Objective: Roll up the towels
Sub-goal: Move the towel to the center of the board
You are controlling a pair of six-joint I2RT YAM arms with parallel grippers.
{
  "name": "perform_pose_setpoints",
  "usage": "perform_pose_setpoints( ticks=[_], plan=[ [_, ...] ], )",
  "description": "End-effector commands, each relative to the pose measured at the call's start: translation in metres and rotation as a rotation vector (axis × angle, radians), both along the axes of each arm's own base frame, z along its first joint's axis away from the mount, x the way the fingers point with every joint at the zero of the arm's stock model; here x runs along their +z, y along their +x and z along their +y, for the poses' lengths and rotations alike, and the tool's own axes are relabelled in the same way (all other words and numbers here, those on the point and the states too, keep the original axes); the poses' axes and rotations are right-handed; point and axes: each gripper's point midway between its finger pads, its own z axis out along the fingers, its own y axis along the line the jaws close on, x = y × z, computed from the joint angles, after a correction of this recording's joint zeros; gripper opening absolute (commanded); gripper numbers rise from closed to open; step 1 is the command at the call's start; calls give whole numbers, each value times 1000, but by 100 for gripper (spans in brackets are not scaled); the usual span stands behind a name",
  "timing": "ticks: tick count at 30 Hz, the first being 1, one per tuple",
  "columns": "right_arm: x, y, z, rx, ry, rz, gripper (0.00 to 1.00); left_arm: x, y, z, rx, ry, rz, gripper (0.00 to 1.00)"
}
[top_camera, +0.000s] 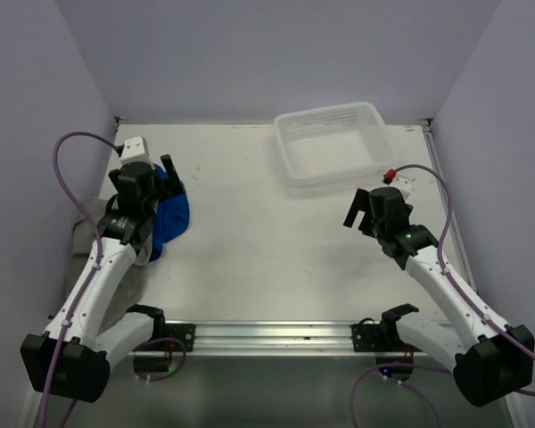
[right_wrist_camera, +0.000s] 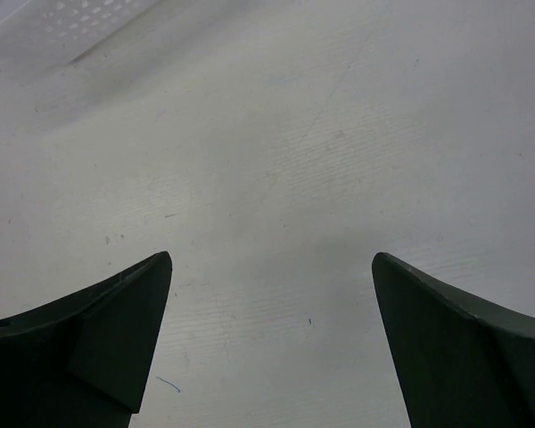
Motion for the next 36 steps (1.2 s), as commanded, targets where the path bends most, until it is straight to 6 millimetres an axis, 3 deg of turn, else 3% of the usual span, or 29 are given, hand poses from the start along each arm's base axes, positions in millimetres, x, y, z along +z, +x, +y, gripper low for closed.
perform_pose_setpoints(
  ticks=[1, 13, 21, 22, 24, 28, 29, 30, 36],
  plan=[
    [9, 3, -5, -34, -8, -37, 99, 8, 8, -5, -40, 2, -30, 100],
    [3, 0, 9, 95, -12, -20, 99, -35, 39, -26, -134, -8, 136, 100],
    [-4, 6, 16, 123, 3, -18, 99, -57, 64, -26, -96, -2, 218, 98],
    [-6, 7, 23, 152, 22, -11, 99, -68, 66, -26, -90, 1, 244, 97],
    [-11, 14, 32, 181, 41, 4, 99, -73, 72, -28, -73, -19, 254, 95],
    [-15, 28, 60, 286, 104, 24, 99, -103, 80, -30, -48, -40, 301, 92],
    [-7, 36, 70, 316, 130, 3, 99, -109, 81, -29, -41, -39, 310, 92],
    [-15, 39, 74, 327, 119, 25, 99, -113, 83, -30, -37, -45, 312, 91],
    [-17, 76, 80, 276, 77, 19, 99, -134, 91, -28, -18, -31, 343, 86]
  ],
)
